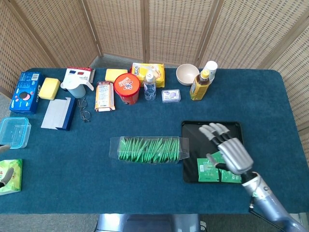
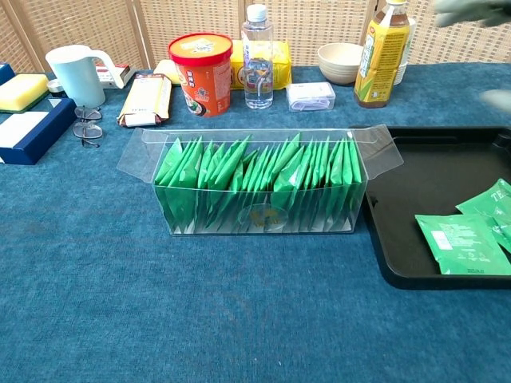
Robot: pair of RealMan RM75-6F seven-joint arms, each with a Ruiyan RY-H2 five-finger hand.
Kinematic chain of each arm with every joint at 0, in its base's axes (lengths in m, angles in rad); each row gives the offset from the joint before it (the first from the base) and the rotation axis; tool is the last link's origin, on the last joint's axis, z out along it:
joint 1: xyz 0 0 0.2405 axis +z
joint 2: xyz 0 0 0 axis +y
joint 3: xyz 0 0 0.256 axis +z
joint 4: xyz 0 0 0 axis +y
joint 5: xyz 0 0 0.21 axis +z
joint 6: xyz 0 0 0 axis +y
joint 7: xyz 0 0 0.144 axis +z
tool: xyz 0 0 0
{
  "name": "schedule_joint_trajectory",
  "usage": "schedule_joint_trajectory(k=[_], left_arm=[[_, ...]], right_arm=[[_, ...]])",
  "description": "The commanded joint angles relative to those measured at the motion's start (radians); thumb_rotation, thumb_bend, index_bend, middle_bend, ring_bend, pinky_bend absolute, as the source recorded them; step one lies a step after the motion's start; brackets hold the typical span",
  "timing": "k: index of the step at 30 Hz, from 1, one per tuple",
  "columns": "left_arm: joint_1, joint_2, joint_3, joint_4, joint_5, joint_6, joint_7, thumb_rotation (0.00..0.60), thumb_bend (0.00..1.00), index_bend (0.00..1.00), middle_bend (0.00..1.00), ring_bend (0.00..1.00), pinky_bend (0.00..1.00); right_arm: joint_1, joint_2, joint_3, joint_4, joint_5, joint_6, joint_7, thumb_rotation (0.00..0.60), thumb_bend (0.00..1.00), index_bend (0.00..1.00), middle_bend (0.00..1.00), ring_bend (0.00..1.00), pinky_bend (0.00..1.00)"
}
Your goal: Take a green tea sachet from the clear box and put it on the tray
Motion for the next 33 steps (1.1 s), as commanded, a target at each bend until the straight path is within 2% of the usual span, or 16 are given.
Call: schedule_joint_trajectory(k=[1, 12, 17, 23, 33], left_arm=[[-0.006, 0.004, -0.003, -0.003, 0.001, -0.006, 0.002, 0.6, 0.31, 0.24, 0.25, 0.21, 0.3], [-0.02, -0.007, 0.001, 0.001, -0.008, -0.033, 0.001, 0.6, 0.31, 0.24, 0.25, 0.21, 0.3], [-0.021, -0.01, 0.004, 0.008, -0.015, -0.04, -0.002, 0.6, 0.31, 0.24, 0.25, 0.21, 0.3], [-0.02, -0.014, 0.006, 0.013, -0.017, -0.039, -0.008, 0.6, 0.31, 0.24, 0.25, 0.21, 0.3], [-0.011, -0.013, 0.012, 0.019, -0.018, -0.026, -0.014, 0.6, 0.31, 0.24, 0.25, 0.21, 0.3]], right_arm=[[0.058, -0.033, 0.009, -0.028, -0.012, -0.068, -0.014, 0.6, 0.44, 0.0, 0.0, 0.0, 0.05], [0.206, -0.158, 0.039, -0.052, 0.07, -0.25, -0.145, 0.6, 0.41, 0.0, 0.0, 0.0, 0.05], [0.243, -0.222, 0.054, -0.03, 0.131, -0.278, -0.209, 0.6, 0.4, 0.0, 0.0, 0.0, 0.05], [0.294, -0.304, 0.075, 0.045, 0.205, -0.306, -0.287, 0.6, 0.4, 0.0, 0.0, 0.0, 0.05], [0.354, -0.331, 0.113, 0.12, 0.314, -0.341, -0.332, 0.6, 0.4, 0.0, 0.0, 0.0, 0.05]])
